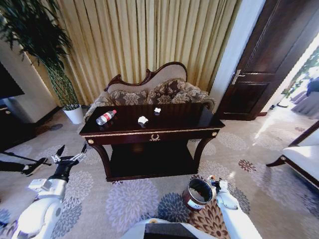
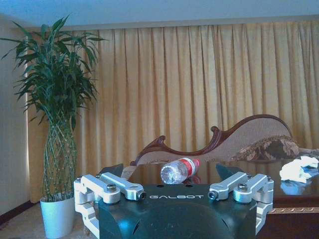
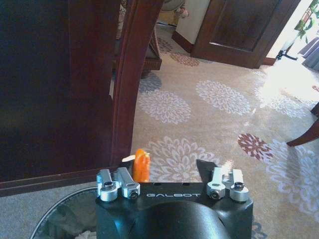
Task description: Move to the front of the table and place the trash on the table into the trash bin.
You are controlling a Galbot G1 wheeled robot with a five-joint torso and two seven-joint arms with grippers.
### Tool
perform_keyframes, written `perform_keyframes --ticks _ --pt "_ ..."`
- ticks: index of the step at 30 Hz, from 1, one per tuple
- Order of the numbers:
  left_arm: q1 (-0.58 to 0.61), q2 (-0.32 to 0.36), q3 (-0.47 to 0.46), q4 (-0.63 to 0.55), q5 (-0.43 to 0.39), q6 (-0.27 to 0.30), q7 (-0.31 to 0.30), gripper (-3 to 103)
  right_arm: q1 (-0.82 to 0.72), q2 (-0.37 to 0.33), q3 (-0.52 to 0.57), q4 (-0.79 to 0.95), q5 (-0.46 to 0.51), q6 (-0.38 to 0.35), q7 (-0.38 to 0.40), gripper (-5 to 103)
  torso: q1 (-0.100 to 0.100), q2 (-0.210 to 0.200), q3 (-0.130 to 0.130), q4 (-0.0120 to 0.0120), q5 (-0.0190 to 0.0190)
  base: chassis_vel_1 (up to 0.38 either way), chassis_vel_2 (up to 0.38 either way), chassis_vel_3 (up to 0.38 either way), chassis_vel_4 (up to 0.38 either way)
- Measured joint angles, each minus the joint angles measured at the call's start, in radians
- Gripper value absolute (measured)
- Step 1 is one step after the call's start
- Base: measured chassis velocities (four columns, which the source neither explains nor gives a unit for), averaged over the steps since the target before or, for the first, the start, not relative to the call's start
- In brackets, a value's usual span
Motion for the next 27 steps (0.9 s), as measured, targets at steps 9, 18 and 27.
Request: perform_keyframes --ticks 9,18,27 --pt "0.005 -0.002 0.000 -0.003 0.000 -0.003 0.001 100 -0.012 0.011 0.003 0.007 -0.012 0.010 0.000 99 0.000 0.000 0.000 0.0000 0.0000 0.000 0.000 0.000 0.000" --pt "0.011 -0.004 -0.002 -0.008 0.001 -0.008 0.002 100 -0.015 0.019 0.004 0.008 -0.017 0.023 0.000 100 0.000 0.000 0.000 0.0000 0.0000 0.000 0.000 0.000 0.000" --pt "0.006 -0.007 -0.001 -0.012 0.001 -0.008 0.001 100 0.016 0.019 0.035 0.163 0.152 0.157 0.000 100 0.000 0.000 0.000 0.0004 0.0001 0.000 0.000 0.000 0.000"
